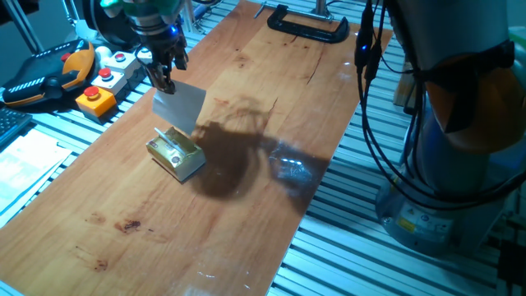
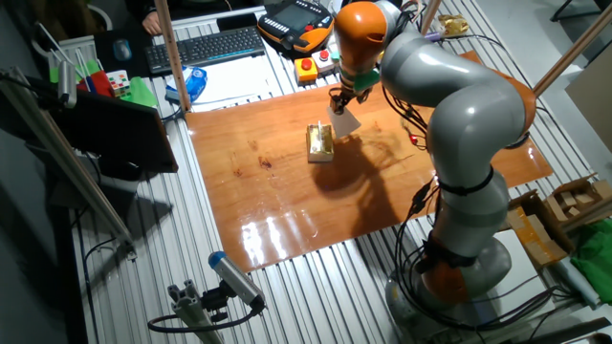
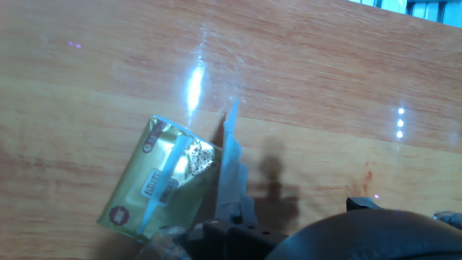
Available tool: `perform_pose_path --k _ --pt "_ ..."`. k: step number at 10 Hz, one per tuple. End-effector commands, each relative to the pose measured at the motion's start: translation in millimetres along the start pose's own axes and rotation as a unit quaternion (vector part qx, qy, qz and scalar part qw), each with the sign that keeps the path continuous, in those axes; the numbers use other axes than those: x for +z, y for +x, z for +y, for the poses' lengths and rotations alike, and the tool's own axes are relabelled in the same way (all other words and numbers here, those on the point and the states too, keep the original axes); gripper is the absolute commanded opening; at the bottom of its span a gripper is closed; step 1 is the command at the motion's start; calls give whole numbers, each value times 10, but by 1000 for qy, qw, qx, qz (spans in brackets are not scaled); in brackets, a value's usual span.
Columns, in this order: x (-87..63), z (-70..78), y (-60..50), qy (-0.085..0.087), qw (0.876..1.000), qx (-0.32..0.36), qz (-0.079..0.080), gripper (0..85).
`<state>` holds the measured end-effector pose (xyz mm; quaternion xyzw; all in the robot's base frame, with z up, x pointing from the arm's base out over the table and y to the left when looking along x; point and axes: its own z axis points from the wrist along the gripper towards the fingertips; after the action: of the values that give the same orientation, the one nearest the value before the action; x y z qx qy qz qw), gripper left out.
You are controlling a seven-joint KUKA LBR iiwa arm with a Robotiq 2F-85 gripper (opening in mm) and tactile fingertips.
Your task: Pull out a napkin
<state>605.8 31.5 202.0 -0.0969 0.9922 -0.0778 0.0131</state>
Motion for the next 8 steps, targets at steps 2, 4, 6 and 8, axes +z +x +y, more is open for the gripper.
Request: perform_pose_path --k 2,4,6,8 --pt "8 5 -3 5 1000 -1 2 727" --pt "20 3 -4 11 1000 -4 4 717" --pt "29 -2 1 19 1000 -9 2 717" --pt "33 1 1 77 997 -31 -1 717"
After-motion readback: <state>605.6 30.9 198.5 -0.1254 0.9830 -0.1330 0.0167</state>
